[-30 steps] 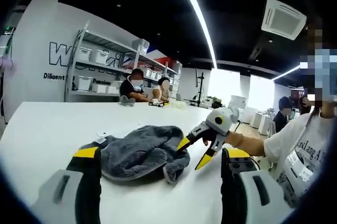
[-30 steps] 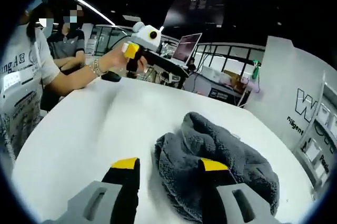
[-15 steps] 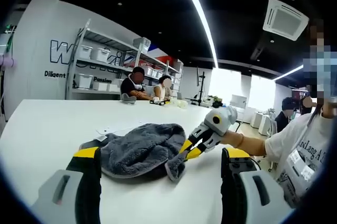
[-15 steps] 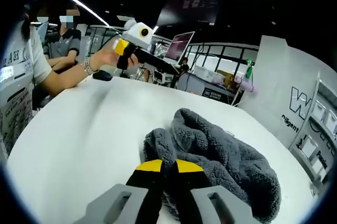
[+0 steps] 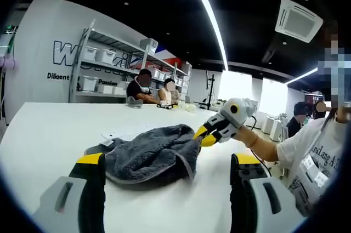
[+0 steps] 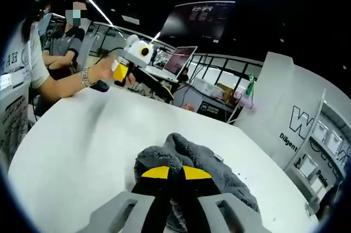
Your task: Fold the towel on the table until its edges align and the towel forms a compact rectangular stack.
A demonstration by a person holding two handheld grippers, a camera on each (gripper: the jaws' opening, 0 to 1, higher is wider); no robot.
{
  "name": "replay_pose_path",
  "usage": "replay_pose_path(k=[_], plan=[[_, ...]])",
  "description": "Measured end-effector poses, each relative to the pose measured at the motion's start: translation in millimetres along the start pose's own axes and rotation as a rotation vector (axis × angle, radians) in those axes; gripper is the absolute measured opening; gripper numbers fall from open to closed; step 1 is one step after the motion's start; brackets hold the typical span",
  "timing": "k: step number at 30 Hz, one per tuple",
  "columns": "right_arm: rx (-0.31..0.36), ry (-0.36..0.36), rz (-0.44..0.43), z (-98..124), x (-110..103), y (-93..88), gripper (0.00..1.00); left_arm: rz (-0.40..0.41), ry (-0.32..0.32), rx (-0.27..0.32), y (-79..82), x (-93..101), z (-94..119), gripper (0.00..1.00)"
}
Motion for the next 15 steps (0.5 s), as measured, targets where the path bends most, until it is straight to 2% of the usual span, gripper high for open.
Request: replay_pose_path(k=[10,15], plan=[[0.025,-0.029,0.051,19.0,16.8,38.8,0.06,-0.002,0.002,0.013,2.8,1.0,3.3,0.99],[0.082,-0.058,0.029,38.4,28.4,60.3,0.06,-0.002,0.006,0.014,2.9,1.5,4.4,0.99]])
Point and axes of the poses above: the point that each gripper's makers call its tool centre point, and the gripper's own axes: z roughly backward along the fingers, x roughly to its right, y roughly out of its top, the point moved 6 cm from there along z, roughly backward along the fingers, and after that the axes turned 4 degrees about -y, right-handed, at the moved point
